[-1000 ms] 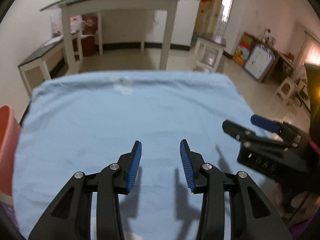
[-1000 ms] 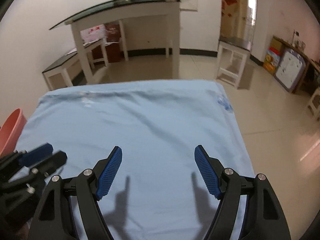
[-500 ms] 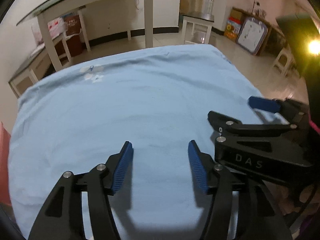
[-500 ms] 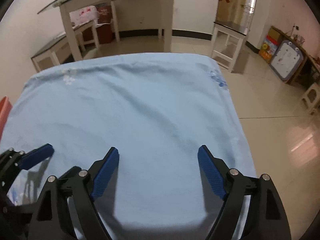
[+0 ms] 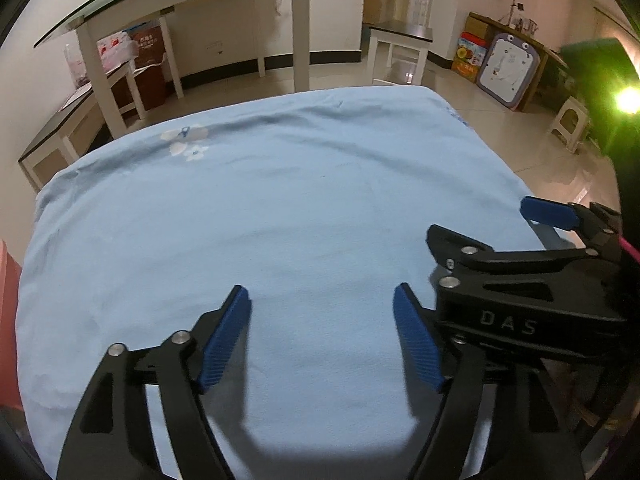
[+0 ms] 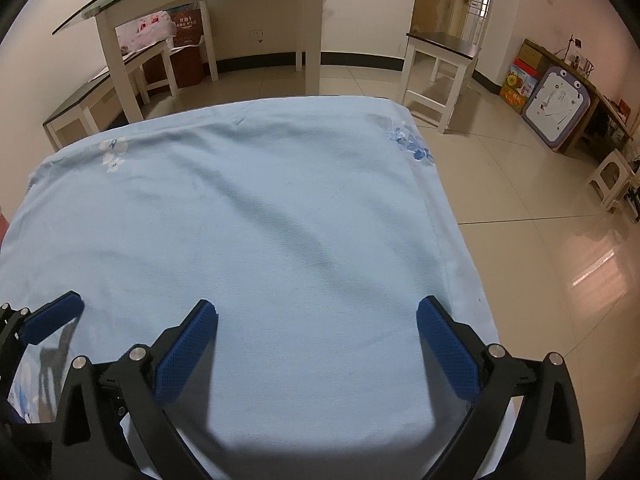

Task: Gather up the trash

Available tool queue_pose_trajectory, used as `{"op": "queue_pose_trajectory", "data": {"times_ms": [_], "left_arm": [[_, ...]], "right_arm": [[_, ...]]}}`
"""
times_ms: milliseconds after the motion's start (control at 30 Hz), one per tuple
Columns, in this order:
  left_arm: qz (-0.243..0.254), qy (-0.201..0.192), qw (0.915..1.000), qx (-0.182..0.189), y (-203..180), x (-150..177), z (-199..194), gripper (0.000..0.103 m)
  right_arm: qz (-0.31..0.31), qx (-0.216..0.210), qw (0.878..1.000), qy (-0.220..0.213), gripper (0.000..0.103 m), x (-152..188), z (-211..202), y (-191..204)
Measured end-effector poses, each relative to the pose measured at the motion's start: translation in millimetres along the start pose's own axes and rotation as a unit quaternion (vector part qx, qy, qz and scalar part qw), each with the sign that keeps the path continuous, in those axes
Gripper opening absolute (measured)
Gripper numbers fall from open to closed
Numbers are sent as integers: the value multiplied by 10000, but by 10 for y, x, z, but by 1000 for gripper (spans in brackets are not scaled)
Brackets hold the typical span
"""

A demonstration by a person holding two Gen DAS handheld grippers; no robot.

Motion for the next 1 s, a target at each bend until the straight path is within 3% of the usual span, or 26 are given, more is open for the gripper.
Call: {"op": "queue_pose_trajectory", "data": {"times_ms": [1000], "left_arm": [[48,8,10000,55,57,1,-24,83]], "right_arm": [[110,109,9999,-31,99,139,-119,32]]}}
Point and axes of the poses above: each gripper's, at about its wrist camera, not at the fingertips, and z roughly the way its jaws point, y to its left, x to its underside, the point moved 2 cm from there along z, roughly the way its jaws point, and after that the axes turned 5 degrees about -y, right-handed, at the moved point
